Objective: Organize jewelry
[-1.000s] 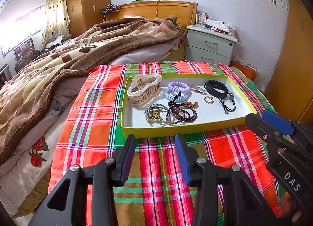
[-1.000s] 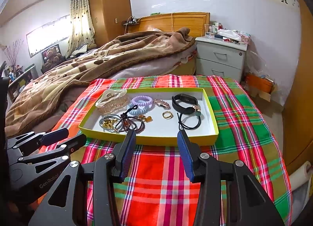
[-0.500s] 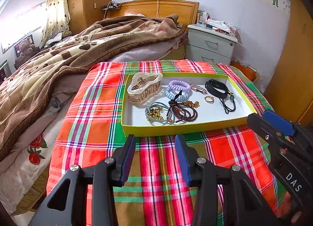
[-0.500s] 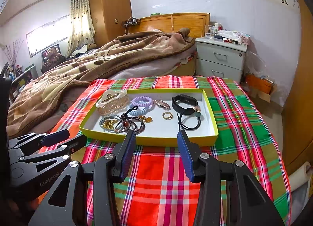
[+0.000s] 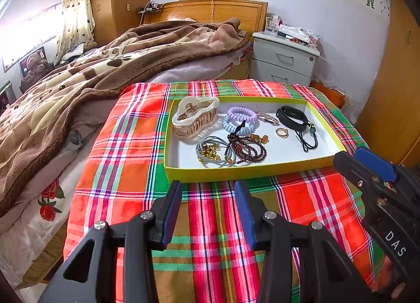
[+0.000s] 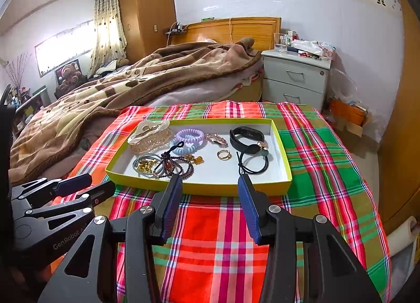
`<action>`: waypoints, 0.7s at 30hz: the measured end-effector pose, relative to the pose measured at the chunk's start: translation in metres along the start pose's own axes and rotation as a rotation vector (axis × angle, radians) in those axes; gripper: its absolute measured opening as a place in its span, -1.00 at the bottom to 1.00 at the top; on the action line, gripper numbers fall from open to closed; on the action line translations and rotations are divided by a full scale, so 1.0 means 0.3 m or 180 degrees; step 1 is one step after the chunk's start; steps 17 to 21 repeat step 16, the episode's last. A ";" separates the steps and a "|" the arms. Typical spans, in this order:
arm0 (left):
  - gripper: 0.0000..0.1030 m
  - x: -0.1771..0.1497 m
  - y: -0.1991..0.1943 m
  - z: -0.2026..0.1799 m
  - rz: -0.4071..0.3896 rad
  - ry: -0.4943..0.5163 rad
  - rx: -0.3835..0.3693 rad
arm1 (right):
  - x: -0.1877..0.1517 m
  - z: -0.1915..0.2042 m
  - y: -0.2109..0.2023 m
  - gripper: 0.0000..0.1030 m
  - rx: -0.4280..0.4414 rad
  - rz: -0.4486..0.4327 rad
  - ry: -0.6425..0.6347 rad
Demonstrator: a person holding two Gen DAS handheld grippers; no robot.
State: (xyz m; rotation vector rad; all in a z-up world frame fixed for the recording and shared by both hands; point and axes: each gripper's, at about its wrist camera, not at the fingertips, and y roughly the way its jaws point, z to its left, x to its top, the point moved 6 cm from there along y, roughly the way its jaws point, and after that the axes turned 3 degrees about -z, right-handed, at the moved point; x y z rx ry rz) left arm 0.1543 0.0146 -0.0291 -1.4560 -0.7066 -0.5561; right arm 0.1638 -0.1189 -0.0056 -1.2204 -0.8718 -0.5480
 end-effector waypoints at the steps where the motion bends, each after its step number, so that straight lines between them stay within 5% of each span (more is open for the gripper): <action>1: -0.16 0.000 0.001 0.001 0.0004 0.0004 0.0002 | 0.000 0.000 0.000 -0.13 -0.0006 -0.0001 -0.0003; 21: -0.16 -0.002 0.004 0.015 0.0002 -0.0033 0.0042 | -0.004 -0.002 0.002 -0.13 -0.0016 0.0002 0.0007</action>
